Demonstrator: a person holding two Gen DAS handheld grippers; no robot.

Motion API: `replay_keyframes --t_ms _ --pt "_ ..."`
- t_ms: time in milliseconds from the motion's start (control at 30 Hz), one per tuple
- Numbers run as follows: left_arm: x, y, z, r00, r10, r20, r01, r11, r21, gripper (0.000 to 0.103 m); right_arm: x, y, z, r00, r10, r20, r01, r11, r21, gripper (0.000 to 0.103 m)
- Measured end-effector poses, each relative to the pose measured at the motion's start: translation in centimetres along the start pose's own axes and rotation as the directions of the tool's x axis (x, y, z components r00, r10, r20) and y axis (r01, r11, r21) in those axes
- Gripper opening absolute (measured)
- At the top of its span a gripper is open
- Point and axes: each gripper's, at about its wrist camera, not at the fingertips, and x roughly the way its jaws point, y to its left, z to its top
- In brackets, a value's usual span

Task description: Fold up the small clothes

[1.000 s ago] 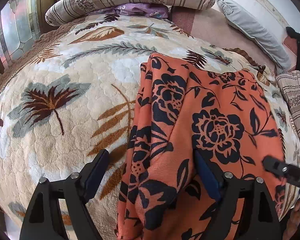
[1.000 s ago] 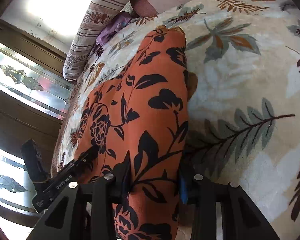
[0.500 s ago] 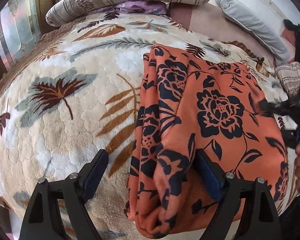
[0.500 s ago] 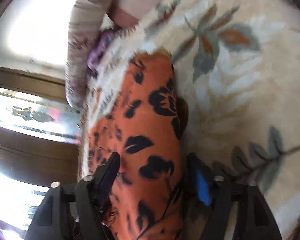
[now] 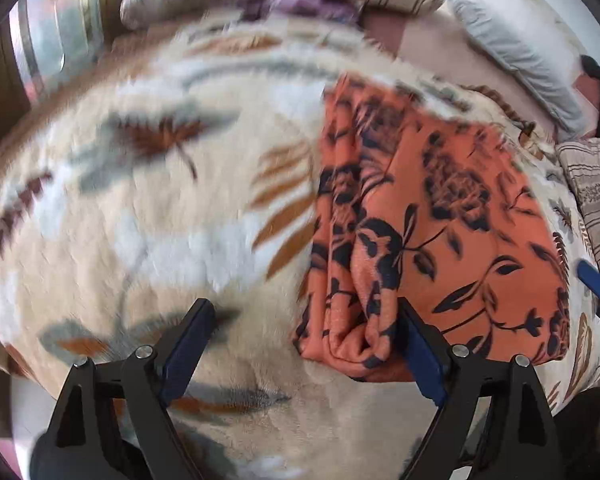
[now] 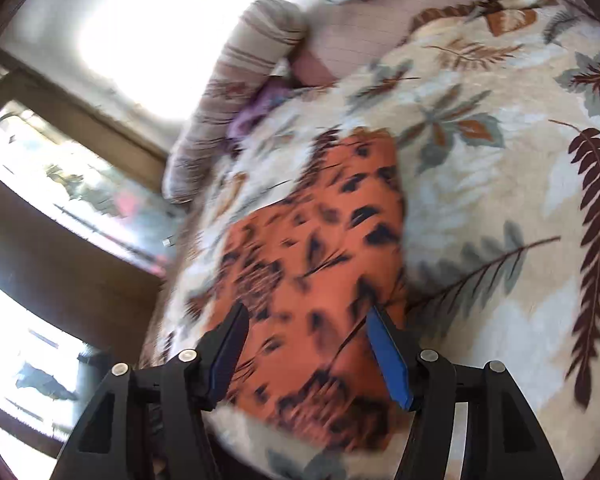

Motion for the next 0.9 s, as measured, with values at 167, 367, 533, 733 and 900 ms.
replay_keyframes --t_ms 167,367,533,733,900 --pt "-1.0 -0.9 -0.2 0.999 0.046 0.024 -0.047 0.998 0.048 0.09 2.0 0.3 -3.7 0.991 0.037 -0.127 -0.041 0.999 -0.029 0.076" --pt "-5.3 -0.9 2.3 0.99 0.008 0.138 -0.012 1.0 0.024 0.089 1.1 -0.4 -4.1 0.99 0.058 -0.131 -0.056 0.998 0.019 0.076" --pt "-0.5 0.0 2.2 0.99 0.142 -0.009 -0.141 0.989 0.054 0.089 0.7 0.4 -2.8 0.989 0.094 -0.116 -0.094 0.996 0.006 0.076" --pt "-3.7 -0.7 4.6 0.995 0.054 0.089 -0.059 0.997 0.049 0.089 0.9 1.2 -0.2 0.989 0.114 -0.091 -0.116 0.993 -0.023 0.075" --pt "-1.1 -3.0 9.6 0.997 -0.025 0.079 0.016 0.994 0.108 0.089 2.2 -1.9 3.5 0.996 0.065 -0.06 -0.062 0.997 0.05 0.076"
